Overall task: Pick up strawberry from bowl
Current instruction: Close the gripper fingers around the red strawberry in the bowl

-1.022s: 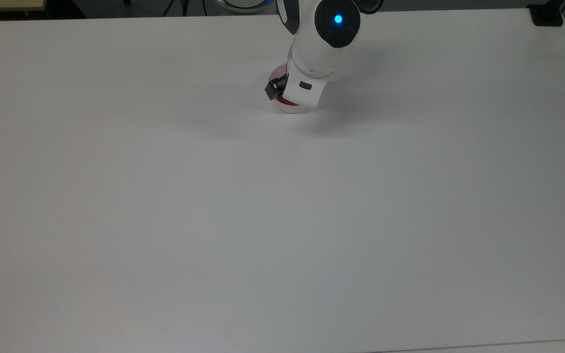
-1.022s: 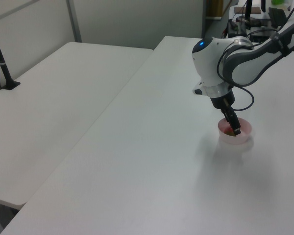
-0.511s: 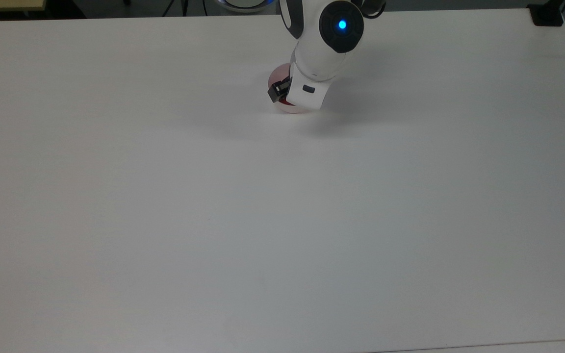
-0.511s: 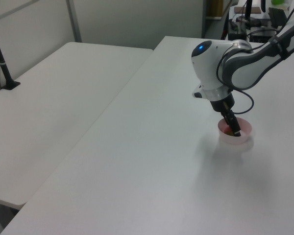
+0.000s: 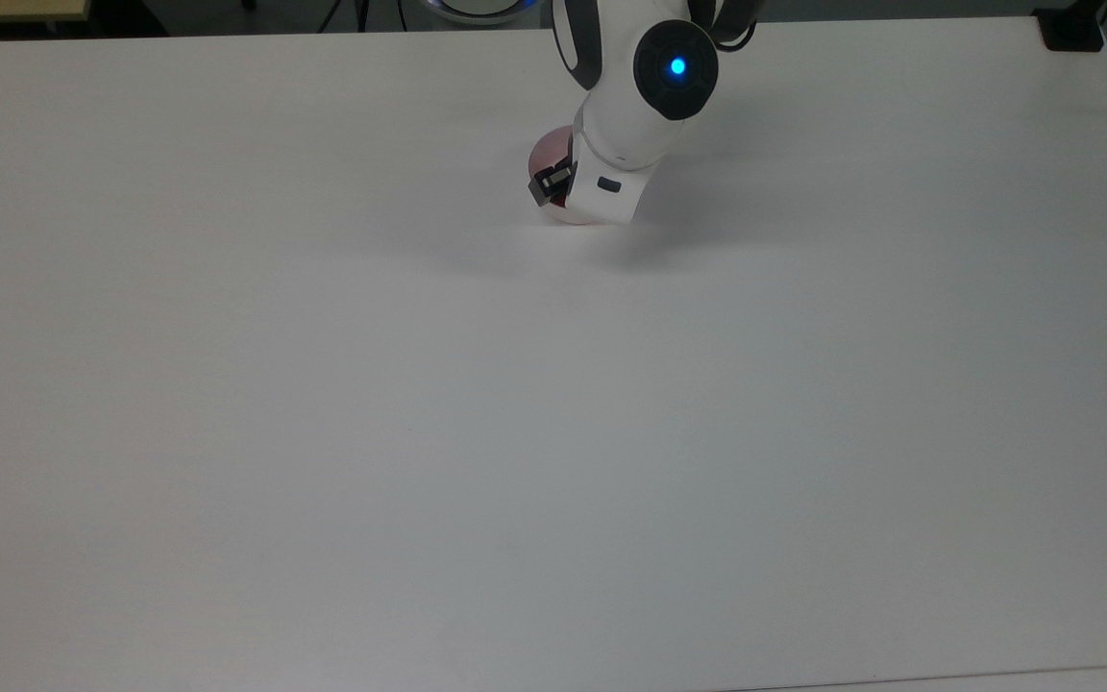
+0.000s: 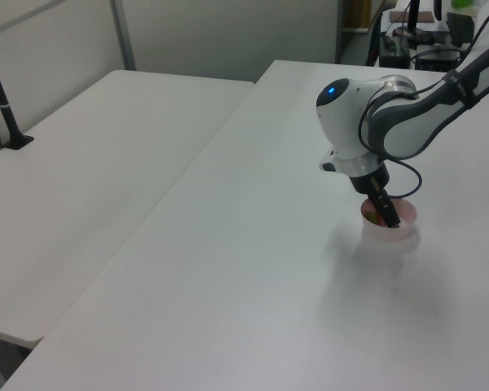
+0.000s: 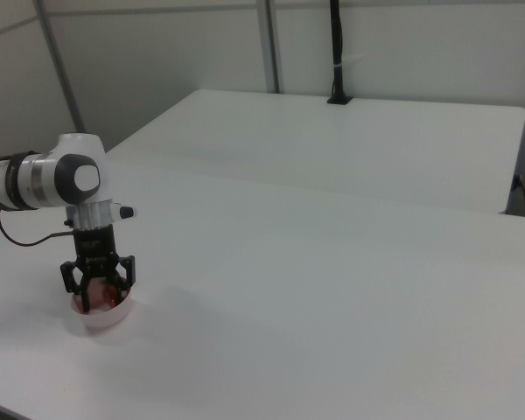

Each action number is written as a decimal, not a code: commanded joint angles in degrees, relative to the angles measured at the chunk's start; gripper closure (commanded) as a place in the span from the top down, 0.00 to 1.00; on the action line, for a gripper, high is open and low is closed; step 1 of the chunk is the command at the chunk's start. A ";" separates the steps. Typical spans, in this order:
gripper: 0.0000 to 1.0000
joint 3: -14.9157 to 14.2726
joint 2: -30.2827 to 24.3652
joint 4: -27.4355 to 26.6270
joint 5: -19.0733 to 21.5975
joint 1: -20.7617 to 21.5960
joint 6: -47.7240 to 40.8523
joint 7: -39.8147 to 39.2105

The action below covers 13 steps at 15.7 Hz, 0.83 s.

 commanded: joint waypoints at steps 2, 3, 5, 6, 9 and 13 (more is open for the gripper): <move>0.54 -0.58 0.13 -0.42 -1.16 1.34 1.58 1.01; 0.48 -0.58 0.05 -0.42 -1.16 1.34 1.57 1.01; 0.46 -0.58 -0.04 -0.42 -1.16 1.34 1.49 1.01; 0.45 -0.58 -0.13 -0.42 -1.16 1.34 1.40 1.01; 0.40 -0.67 -0.30 -0.34 -1.16 1.25 1.22 1.01; 0.40 -0.67 -1.18 0.02 -1.16 0.90 0.43 0.75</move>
